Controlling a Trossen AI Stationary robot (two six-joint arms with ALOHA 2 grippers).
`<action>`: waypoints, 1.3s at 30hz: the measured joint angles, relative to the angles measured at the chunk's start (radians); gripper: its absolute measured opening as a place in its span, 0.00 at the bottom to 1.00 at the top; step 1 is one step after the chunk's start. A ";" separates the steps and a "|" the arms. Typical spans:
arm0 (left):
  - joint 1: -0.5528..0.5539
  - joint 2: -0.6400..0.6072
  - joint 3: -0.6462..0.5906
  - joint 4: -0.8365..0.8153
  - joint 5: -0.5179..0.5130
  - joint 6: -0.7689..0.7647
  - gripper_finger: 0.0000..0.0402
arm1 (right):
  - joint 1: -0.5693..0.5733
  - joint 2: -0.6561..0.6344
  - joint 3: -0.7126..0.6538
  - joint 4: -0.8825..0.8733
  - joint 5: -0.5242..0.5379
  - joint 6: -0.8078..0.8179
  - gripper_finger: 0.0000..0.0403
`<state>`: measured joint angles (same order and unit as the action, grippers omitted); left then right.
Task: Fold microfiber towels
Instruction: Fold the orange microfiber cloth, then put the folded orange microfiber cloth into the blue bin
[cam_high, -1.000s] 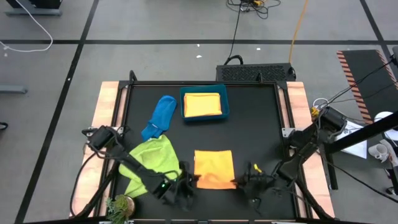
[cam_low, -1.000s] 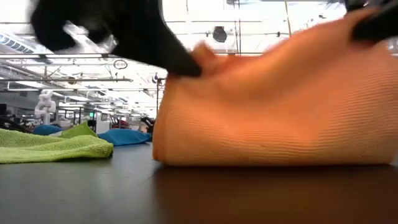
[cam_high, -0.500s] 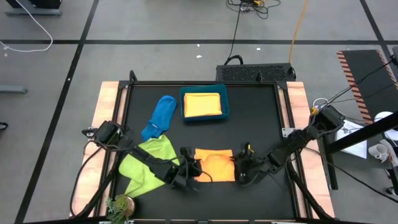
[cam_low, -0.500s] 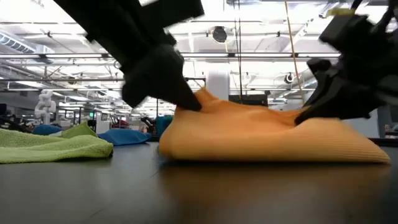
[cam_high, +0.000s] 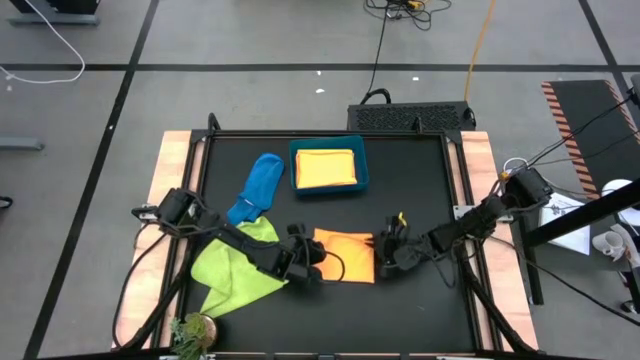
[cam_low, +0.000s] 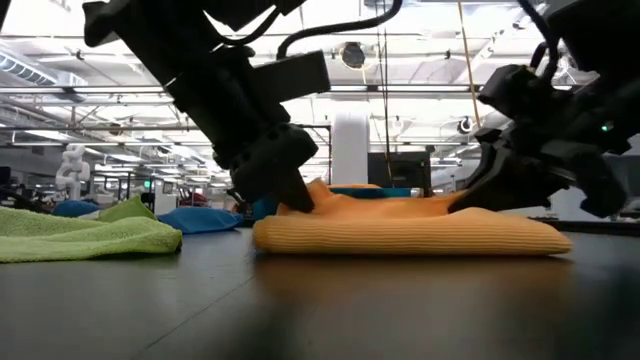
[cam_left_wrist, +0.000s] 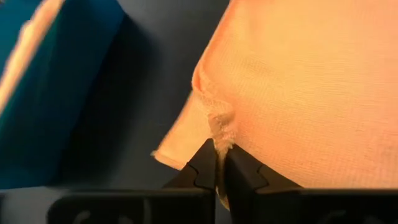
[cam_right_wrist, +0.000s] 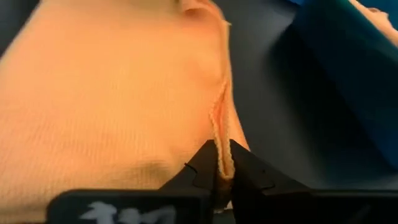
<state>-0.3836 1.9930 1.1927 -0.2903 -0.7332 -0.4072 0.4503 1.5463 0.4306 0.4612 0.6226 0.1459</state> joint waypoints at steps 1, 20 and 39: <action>0.003 0.000 0.000 0.001 0.011 -0.009 0.07 | -0.007 0.000 -0.001 0.004 0.001 -0.001 0.09; -0.059 -0.285 0.027 -0.118 0.037 -0.038 0.31 | 0.046 -0.300 0.000 -0.008 -0.123 -0.123 0.38; -0.211 -0.048 0.026 0.129 0.161 0.199 0.31 | 0.274 -0.049 0.160 -0.139 -0.202 -0.064 0.37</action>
<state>-0.5942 1.9454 1.2186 -0.1608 -0.5726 -0.2081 0.7242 1.4969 0.5906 0.3223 0.4209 0.0820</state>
